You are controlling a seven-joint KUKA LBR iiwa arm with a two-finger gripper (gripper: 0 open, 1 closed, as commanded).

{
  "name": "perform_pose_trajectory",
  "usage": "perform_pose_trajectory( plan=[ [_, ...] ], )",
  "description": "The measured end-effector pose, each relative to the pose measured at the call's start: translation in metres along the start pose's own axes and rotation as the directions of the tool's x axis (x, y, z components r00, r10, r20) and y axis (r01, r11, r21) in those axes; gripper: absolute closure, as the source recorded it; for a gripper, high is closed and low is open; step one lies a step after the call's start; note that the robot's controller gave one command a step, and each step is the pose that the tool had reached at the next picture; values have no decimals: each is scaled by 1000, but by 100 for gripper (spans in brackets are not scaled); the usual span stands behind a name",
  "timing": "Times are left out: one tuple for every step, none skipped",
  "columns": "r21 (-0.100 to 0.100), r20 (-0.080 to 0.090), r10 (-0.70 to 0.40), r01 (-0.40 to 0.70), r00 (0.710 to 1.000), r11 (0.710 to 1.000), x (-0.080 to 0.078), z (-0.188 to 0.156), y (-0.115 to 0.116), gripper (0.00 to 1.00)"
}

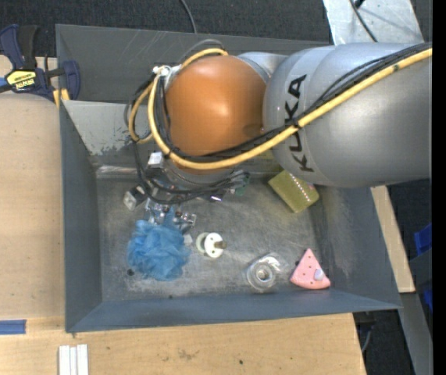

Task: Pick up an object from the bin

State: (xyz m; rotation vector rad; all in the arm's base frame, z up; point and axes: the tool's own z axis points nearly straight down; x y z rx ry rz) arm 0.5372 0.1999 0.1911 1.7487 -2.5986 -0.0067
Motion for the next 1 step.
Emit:
perform_pose_trajectory(
  plan=[
    [9,7,-60,60,998,998,36,-72,-33,100]
  ],
)
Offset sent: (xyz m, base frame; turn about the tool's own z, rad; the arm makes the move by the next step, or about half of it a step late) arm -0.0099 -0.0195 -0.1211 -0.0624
